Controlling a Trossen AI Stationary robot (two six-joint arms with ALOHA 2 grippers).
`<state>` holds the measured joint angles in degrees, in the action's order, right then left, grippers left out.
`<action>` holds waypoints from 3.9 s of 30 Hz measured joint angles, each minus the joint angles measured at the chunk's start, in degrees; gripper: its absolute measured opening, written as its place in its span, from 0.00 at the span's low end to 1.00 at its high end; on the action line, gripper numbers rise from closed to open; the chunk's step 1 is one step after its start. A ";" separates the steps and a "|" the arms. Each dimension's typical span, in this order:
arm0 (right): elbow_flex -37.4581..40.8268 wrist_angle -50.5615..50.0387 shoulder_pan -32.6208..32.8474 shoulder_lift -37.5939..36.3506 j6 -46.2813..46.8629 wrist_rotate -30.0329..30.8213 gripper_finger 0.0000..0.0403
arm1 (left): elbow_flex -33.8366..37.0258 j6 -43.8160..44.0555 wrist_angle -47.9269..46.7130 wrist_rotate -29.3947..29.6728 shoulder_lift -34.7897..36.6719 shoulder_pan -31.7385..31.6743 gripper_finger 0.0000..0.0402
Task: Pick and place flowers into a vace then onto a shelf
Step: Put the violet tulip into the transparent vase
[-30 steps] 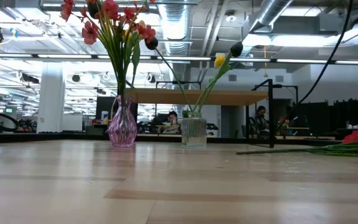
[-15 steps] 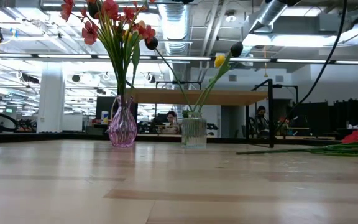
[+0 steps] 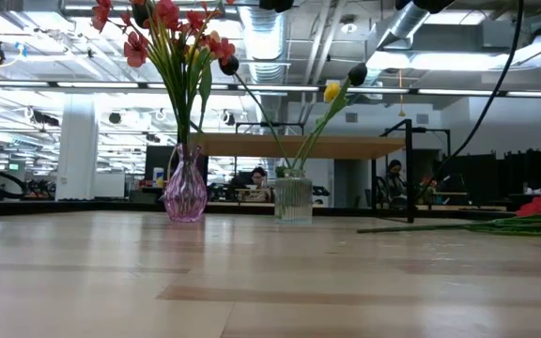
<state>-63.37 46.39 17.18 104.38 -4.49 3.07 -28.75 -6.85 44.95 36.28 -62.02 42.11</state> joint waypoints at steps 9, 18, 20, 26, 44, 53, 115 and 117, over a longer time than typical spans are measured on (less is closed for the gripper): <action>0.00 0.00 -0.42 0.00 0.04 0.00 0.00 | 0.00 -0.02 0.02 0.02 0.01 -0.64 0.20; 0.00 -0.02 -1.23 -0.02 0.21 -0.02 0.00 | 0.00 -1.66 2.84 -0.11 0.00 -0.62 0.20; 0.00 -0.02 -1.21 -0.02 0.47 -0.02 0.00 | 0.00 -2.38 3.65 -0.13 0.00 -0.62 0.20; 0.00 -0.16 -1.21 -0.04 0.52 -0.02 0.00 | 0.00 -3.10 4.28 -0.11 0.00 -0.62 0.20; 0.00 -0.48 -1.21 -0.04 0.48 -0.03 0.00 | 0.00 -3.23 3.67 1.21 0.00 -0.61 0.20; 0.00 -0.50 -1.19 -0.04 0.47 -0.15 0.00 | 0.00 -3.28 3.43 2.63 0.00 -0.62 0.20; 0.00 -9.48 1.38 -0.11 3.06 0.20 0.41 | -4.07 19.78 -27.77 -2.97 -2.24 -1.43 0.00; 0.00 -9.48 1.54 -0.11 3.15 0.20 0.40 | -5.57 19.53 -27.80 -4.48 -3.96 -2.04 0.00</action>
<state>-63.37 36.91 18.72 104.27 -1.34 3.27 -34.32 12.67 17.15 31.79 -65.98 40.07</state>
